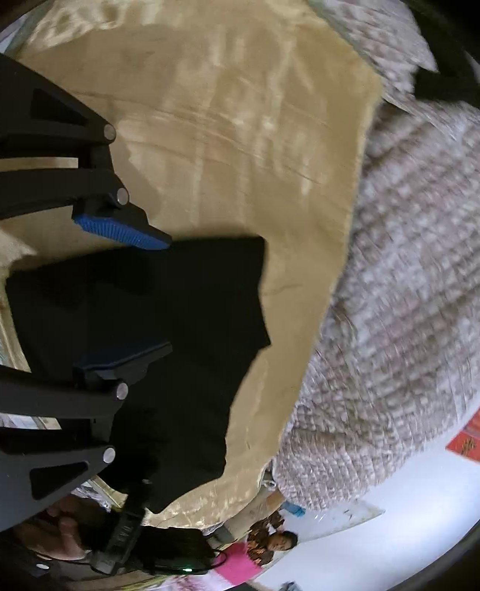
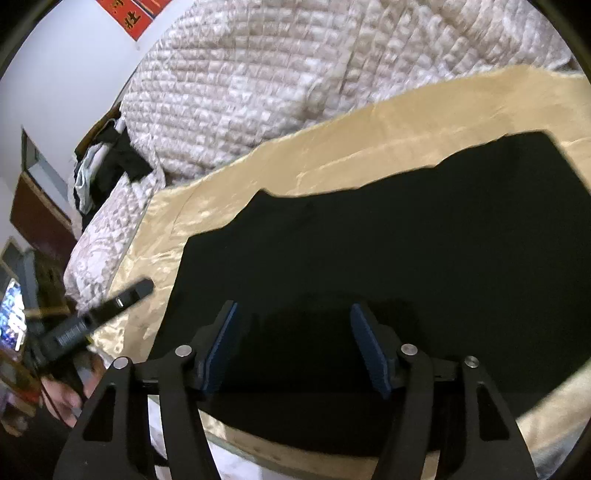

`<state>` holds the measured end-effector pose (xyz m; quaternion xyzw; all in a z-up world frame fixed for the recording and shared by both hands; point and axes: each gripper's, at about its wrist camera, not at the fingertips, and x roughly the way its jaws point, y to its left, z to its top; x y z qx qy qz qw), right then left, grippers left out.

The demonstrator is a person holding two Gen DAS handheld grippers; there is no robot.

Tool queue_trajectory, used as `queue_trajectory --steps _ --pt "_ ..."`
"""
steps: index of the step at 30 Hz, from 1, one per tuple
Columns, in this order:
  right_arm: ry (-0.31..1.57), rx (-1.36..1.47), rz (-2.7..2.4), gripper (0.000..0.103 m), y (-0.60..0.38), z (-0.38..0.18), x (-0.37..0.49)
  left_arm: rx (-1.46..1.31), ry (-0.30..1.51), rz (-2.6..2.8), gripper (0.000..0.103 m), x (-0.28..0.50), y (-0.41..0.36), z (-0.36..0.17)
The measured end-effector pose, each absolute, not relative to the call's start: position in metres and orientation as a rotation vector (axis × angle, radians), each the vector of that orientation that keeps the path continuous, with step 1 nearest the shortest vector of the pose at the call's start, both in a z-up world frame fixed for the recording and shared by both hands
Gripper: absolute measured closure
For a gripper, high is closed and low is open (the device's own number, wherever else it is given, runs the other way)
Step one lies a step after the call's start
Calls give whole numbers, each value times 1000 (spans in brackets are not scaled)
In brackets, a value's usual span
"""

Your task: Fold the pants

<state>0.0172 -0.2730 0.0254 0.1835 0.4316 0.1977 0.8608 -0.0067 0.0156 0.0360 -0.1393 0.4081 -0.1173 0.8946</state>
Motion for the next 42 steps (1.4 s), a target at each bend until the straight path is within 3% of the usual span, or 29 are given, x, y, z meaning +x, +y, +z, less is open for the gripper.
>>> queue_trajectory --steps 5,8,13,18,24,35,39,42 --pt "926 403 476 45 -258 18 35 -277 855 -251 50 -10 15 30" --pt "946 466 520 55 -259 12 36 -277 859 -262 50 -10 13 28" --pt "987 509 523 89 -263 2 44 -255 861 -257 50 -9 7 24" --pt "999 519 521 101 -259 0 53 -230 854 -249 50 -13 5 24" --pt "924 541 518 101 -270 19 23 -221 836 -271 50 -21 5 27" --pt "970 499 404 97 -286 6 22 -192 826 -283 50 -19 -2 35" --pt "842 354 276 93 -289 34 17 -162 809 -293 50 -1 -11 46" --pt "858 333 352 93 -277 40 35 -129 793 -320 50 24 -24 55"
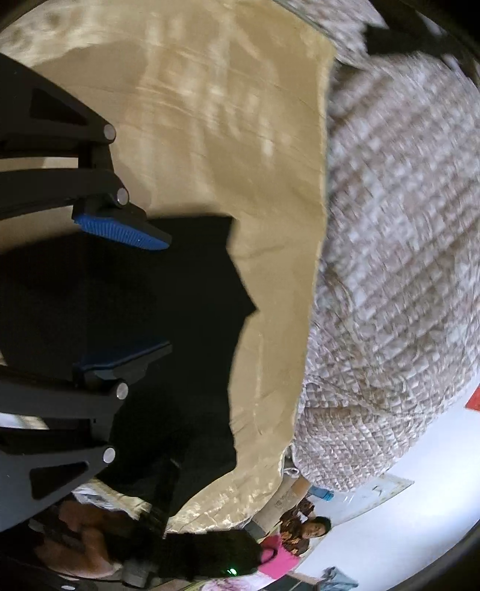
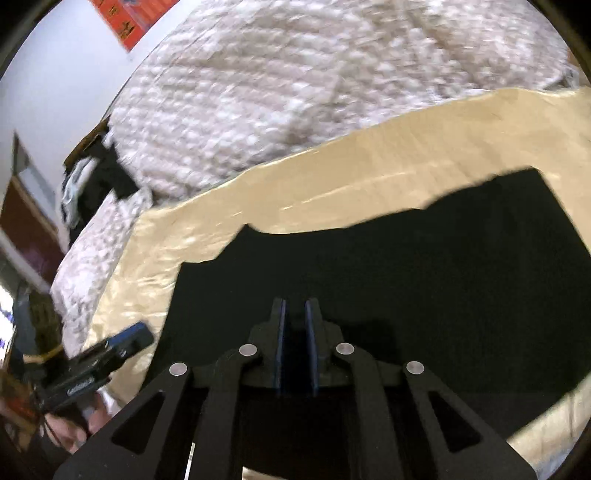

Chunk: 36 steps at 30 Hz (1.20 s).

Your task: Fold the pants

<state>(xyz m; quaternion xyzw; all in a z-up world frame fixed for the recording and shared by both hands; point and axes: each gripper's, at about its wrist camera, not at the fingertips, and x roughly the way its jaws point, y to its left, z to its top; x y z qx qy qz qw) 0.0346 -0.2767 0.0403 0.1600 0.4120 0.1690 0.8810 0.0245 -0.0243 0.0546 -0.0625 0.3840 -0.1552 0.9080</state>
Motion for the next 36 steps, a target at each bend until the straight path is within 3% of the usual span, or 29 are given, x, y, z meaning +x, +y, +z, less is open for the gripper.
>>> queue_trajectory --steps 5,17,36 --pt "992 269 315 94 -258 14 76 -82 854 -290 50 69 -31 35" --pt "930 193 249 92 -257 16 87 -53 870 -255 50 82 -30 17" --pt "778 -26 250 92 -239 40 -4 -28 790 -131 50 -11 -28 35"
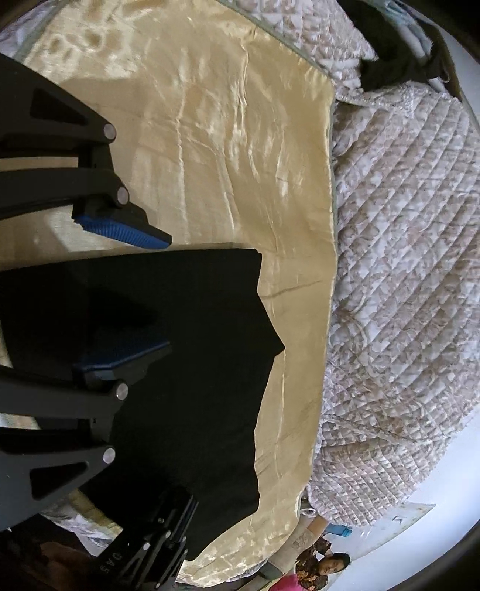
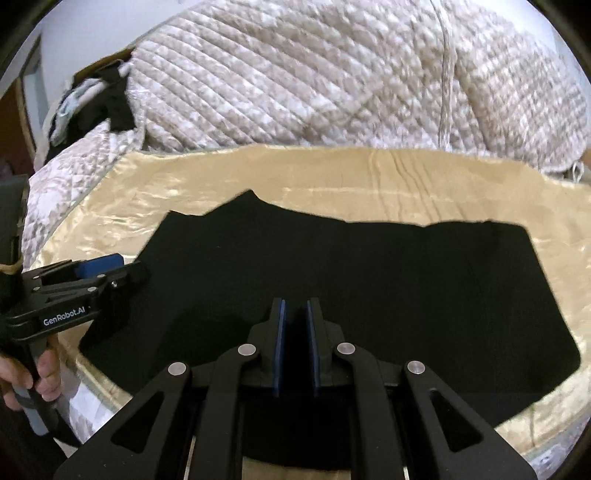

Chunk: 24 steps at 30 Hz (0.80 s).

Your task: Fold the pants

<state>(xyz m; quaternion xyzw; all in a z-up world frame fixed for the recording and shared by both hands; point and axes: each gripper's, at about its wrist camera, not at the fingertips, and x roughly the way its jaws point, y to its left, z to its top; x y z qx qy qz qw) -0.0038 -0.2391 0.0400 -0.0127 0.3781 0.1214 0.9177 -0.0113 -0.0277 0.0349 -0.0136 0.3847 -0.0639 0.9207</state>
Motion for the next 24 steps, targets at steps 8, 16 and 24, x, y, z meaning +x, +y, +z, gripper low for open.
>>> queue_trajectory --steps 8,16,24 --pt "809 -124 287 90 -221 23 -24 7 829 -133 46 -28 -38 16" --pt "797 -84 284 86 -230 20 -25 -6 821 -132 44 -31 -36 13" --pt "806 -58 276 85 -235 21 -27 -9 820 -130 44 -31 -36 13"
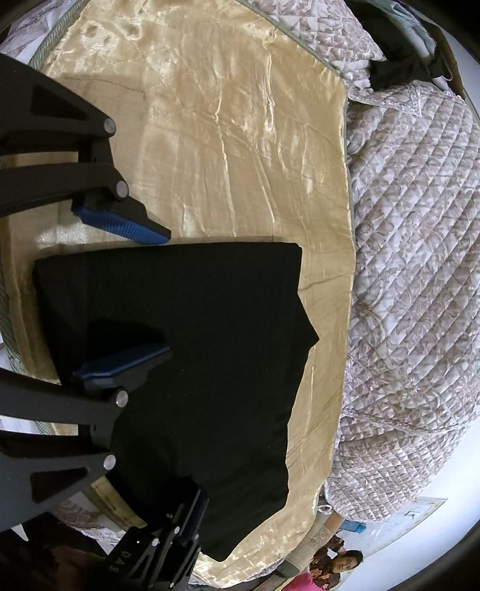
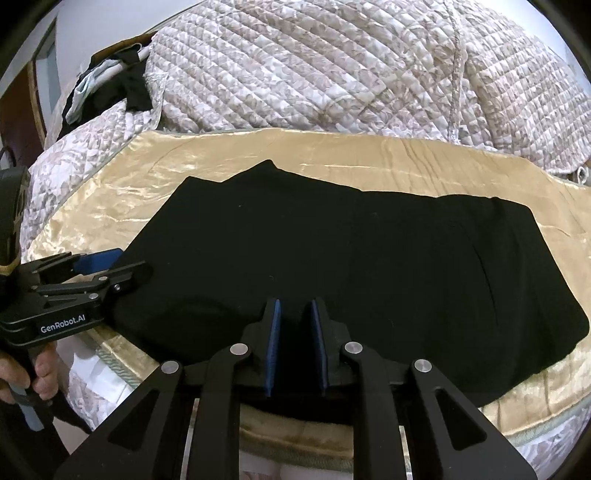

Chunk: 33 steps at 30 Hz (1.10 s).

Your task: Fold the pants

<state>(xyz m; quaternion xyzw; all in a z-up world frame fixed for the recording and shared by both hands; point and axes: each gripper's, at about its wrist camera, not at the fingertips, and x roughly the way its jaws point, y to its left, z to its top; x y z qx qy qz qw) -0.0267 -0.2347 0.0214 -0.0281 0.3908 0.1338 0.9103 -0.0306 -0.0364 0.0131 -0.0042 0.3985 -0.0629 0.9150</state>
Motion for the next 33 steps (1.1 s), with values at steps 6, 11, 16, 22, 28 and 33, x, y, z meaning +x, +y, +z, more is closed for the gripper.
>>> queue_trajectory --steps 6,11,16,22,28,33 --pt "819 30 174 73 -264 24 -22 -22 800 -115 44 -33 -30 22" --pt "771 52 143 73 -273 36 -27 -34 752 -174 44 -40 -35 34" --pt "733 -19 295 73 -241 42 -32 1 781 -227 44 -41 -51 25" --pt "810 -33 261 73 -241 27 -22 39 792 -226 43 -42 -58 17" --pt "807 106 105 73 -296 34 -15 29 792 -229 43 -42 -57 16" --pt "719 247 -104 61 -353 56 -25 28 793 -227 42 -42 -57 16"
